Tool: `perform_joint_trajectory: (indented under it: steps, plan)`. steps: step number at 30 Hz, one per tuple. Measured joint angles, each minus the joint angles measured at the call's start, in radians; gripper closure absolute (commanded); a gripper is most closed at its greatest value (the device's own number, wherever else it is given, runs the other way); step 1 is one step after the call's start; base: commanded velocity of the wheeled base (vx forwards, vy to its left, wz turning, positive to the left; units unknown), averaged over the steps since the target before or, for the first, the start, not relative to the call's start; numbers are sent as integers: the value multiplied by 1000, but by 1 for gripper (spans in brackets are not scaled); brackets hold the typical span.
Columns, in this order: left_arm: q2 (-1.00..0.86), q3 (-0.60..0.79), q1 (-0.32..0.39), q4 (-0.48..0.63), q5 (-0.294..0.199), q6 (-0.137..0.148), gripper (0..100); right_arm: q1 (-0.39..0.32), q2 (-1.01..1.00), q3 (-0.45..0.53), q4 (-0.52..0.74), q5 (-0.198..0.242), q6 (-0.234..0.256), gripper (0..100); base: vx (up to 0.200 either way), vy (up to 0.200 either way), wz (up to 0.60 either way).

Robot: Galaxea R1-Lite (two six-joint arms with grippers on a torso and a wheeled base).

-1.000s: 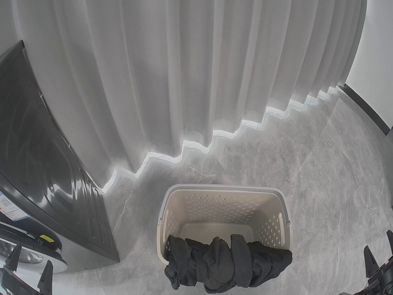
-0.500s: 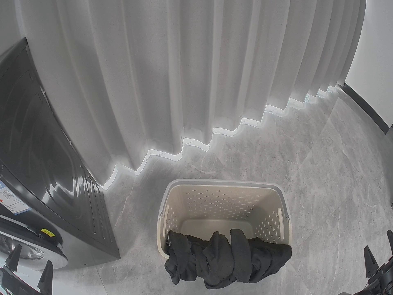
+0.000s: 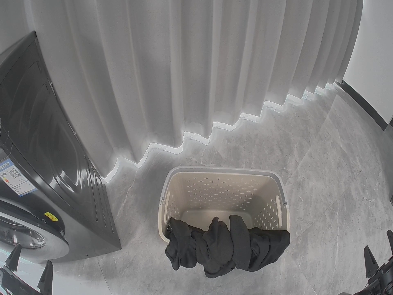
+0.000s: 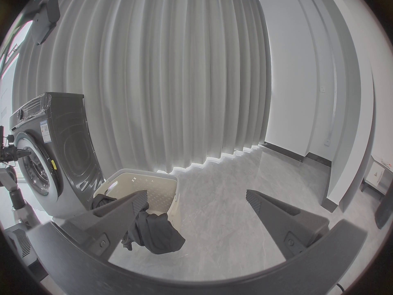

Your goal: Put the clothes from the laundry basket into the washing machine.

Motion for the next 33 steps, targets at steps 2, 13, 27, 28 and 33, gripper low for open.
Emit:
perform_joint_trajectory:
  steps: [2, 13, 27, 28, 33]
  plan:
    - [0, 0, 0, 0, 0, 0, 0, 0, 0, 0, 0, 0, 0, 0, -100, 0, 0]
    - [0, 0, 0, 0, 0, 0, 0, 1, 0, 0, 0, 0, 0, 0, -91, 0, 0]
    - [0, 0, 0, 0, 0, -1, 0, 0, 0, 0, 0, 0, 0, 0, -114, 0, 0]
    - [0, 0, 0, 0, 0, -1, 0, 0, 0, 0, 0, 0, 0, 0, -200, 0, 0]
    - [0, 0, 0, 0, 0, 0, 0, 0, 0, 0, 0, -1, 1, 0, 0, 0, 0]
